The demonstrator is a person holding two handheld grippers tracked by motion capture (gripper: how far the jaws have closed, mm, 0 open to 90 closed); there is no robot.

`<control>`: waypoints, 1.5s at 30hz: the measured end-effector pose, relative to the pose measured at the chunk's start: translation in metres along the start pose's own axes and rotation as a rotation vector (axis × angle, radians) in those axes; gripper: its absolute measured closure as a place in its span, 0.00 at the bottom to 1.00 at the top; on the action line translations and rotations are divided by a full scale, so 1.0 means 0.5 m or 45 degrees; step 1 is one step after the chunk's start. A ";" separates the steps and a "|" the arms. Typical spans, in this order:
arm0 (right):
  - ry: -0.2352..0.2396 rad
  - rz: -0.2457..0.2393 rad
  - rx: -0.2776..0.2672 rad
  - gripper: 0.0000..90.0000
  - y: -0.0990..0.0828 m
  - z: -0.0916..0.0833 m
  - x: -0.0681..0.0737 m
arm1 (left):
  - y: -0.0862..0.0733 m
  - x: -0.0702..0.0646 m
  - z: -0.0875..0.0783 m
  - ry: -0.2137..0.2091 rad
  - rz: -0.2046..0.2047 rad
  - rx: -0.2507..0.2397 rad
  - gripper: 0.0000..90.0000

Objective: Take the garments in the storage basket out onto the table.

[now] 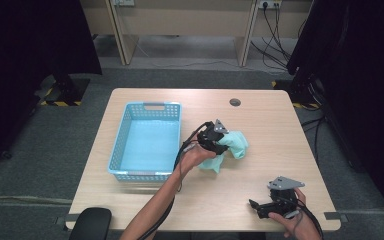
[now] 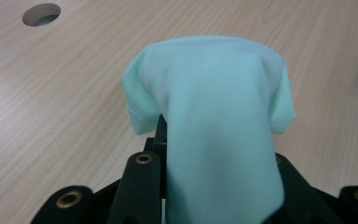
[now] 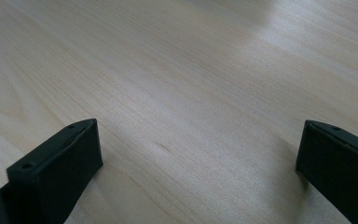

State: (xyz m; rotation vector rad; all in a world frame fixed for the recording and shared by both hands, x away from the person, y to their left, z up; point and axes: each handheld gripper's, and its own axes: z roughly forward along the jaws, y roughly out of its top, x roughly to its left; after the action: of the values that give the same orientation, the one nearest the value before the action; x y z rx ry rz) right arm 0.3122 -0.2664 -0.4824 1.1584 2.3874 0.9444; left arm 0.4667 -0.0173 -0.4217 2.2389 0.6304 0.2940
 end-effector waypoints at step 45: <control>0.001 0.000 0.001 0.00 0.000 0.000 0.000 | 0.014 -0.001 0.013 0.021 -0.174 0.039 0.05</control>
State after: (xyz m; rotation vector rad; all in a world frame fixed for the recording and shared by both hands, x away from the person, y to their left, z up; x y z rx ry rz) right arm 0.3121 -0.2663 -0.4824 1.1581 2.3885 0.9446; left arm 0.4716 -0.0258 -0.4209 2.2122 0.7973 0.2353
